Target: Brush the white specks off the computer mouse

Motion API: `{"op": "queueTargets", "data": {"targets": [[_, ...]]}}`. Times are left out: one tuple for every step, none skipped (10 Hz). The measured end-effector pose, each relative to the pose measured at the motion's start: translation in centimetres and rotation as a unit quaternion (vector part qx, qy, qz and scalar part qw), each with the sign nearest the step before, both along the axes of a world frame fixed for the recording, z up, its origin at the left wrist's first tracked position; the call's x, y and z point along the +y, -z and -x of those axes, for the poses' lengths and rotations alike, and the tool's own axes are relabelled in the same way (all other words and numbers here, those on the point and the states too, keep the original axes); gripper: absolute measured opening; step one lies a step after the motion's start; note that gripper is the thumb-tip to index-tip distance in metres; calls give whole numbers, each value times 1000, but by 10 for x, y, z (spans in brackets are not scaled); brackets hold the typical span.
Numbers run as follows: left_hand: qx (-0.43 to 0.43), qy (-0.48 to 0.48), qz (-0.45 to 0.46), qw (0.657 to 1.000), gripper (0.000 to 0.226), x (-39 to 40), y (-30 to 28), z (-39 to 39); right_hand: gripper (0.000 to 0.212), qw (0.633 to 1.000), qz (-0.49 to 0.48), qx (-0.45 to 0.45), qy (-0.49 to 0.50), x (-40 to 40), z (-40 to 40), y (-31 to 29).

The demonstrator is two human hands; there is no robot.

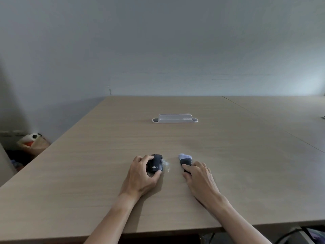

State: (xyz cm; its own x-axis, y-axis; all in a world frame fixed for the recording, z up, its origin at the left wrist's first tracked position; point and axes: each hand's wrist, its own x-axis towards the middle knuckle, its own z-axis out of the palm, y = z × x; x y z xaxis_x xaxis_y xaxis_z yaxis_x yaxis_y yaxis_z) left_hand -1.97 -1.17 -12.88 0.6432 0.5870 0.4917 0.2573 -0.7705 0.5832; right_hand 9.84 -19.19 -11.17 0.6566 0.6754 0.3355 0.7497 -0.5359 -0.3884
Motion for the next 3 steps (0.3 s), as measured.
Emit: {"op": "queueTargets", "data": {"targets": [[-2, -1, -4, 1000, 52, 1, 0, -1, 18, 1000, 13, 4, 9, 1, -2, 1], [3, 2, -6, 1000, 51, 1, 1, 0, 18, 1000, 12, -10, 8, 2, -3, 4], [-13, 1, 18, 1000, 47, 1, 2, -1, 19, 999, -30, 16, 27, -3, 0, 0]]}}
